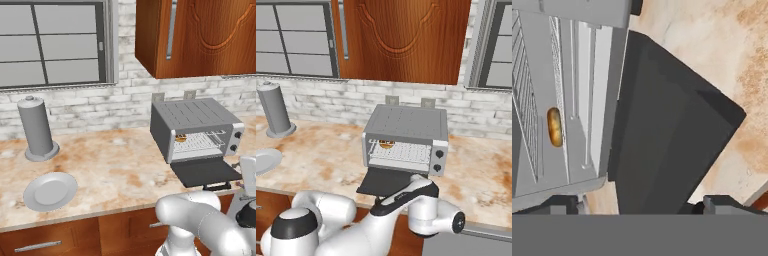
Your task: Pick up the bagel from the plate, place it on the toaster oven rack, close the door, and set the timer.
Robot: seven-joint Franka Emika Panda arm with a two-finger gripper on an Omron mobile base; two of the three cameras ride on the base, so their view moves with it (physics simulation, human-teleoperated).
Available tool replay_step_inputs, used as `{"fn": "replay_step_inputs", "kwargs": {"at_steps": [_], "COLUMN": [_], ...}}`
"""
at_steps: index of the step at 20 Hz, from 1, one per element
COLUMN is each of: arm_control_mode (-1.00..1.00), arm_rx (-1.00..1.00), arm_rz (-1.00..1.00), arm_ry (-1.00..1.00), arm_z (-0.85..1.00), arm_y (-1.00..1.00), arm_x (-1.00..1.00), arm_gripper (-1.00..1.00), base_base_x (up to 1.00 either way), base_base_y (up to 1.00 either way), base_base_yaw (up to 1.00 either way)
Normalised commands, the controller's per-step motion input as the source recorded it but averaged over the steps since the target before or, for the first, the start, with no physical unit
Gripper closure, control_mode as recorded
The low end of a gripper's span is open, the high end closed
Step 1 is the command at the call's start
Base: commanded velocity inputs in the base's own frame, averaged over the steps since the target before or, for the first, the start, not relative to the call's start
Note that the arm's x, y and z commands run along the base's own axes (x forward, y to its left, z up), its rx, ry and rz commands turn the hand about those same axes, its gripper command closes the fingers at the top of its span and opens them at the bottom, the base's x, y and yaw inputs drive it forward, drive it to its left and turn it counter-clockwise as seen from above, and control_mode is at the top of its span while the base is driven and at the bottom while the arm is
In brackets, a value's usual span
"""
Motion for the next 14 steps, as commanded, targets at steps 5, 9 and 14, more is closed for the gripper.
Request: {"fn": "replay_step_inputs", "kwargs": {"at_steps": [5, 9, 14], "arm_control_mode": [-1.0, -1.0, -1.0], "arm_rx": [0.0, 0.02, 0.04], "arm_rz": [-0.12, -0.09, -0.02], "arm_ry": [0.03, 0.02, -0.04], "arm_z": [-0.21, -0.18, 0.12], "arm_y": [0.0, 0.0, 0.0], "arm_x": [0.29, 0.29, 0.6], "arm_gripper": [-1.0, -1.0, -1.0], "base_base_x": [0.0, 0.0, 0.0], "base_base_y": [0.0, 0.0, 0.0], "base_base_yaw": [0.0, 0.0, 0.0]}}
